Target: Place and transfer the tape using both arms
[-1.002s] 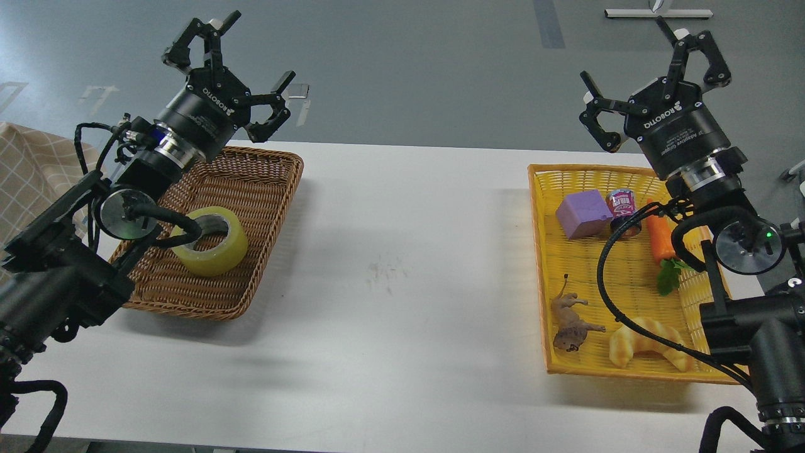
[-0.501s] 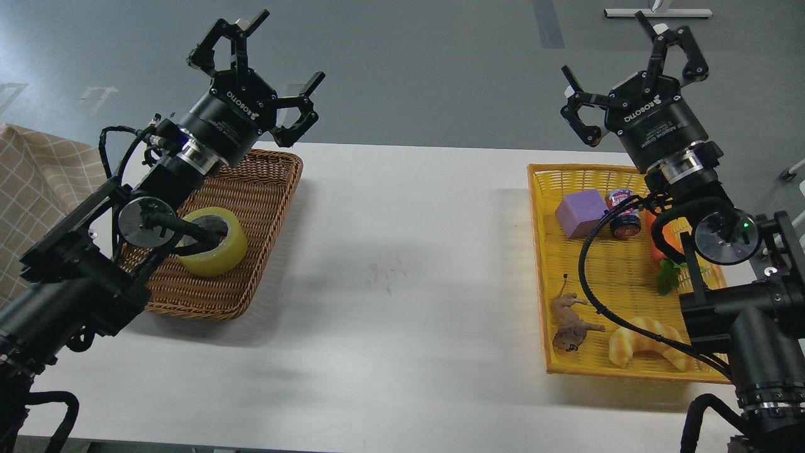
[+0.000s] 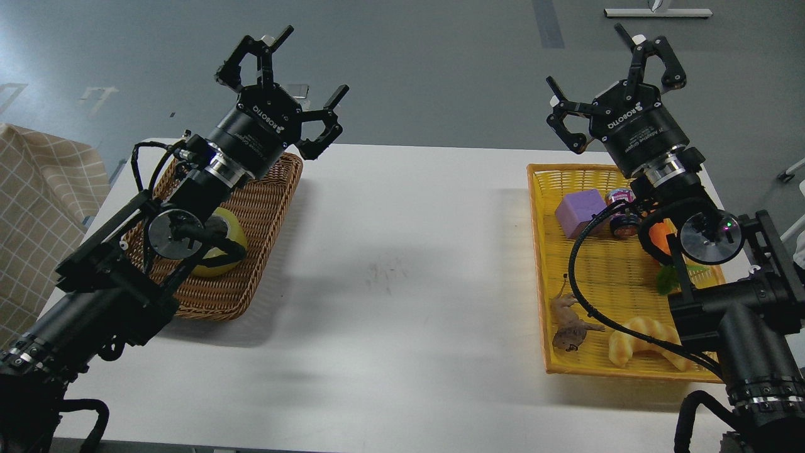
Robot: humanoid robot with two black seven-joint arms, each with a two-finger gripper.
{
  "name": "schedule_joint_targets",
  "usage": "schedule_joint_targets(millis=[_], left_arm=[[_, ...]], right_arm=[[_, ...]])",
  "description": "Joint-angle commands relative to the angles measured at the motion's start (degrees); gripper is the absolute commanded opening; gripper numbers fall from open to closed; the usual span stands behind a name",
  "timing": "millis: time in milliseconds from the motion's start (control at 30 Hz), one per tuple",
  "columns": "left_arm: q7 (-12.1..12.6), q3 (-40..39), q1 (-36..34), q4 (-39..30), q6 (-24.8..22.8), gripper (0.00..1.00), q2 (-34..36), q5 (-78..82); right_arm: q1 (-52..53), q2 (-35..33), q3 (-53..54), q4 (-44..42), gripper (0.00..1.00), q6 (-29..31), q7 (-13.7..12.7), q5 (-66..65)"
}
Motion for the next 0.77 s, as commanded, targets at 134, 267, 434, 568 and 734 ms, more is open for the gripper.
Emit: schedule_joint_targets(millis=[134, 267, 434, 568, 734], left_arm=[[0.0, 0.1, 0.1, 0.8, 0.0, 0.98, -0.6, 0.0], [0.0, 0.1, 0.2, 1.2, 0.0, 0.98, -0.6, 0.0], [-0.1, 0.0, 0.2, 3.4, 0.0, 0.98, -0.7, -0.1], [-0.1, -0.2, 0.2, 3.7, 0.0, 0.98, -0.7, -0.2], [-0.2, -0.7, 0.2, 4.4, 0.0, 0.98, -0.8, -0.3]], right_arm=[[0.2, 0.0, 0.0, 0.5, 1.0, 0.0, 0.0, 0.0], [0.3, 0.0, 0.0, 0.6, 1.0, 0.0, 0.0, 0.0], [0.3, 0.0, -0.1, 0.6, 1.0, 0.0, 0.0, 0.0], [0.2, 0.0, -1.1, 0.6, 1.0, 0.0, 0.0, 0.0], [0.4, 0.0, -3.2, 0.6, 1.0, 0.0, -0.1, 0.0]])
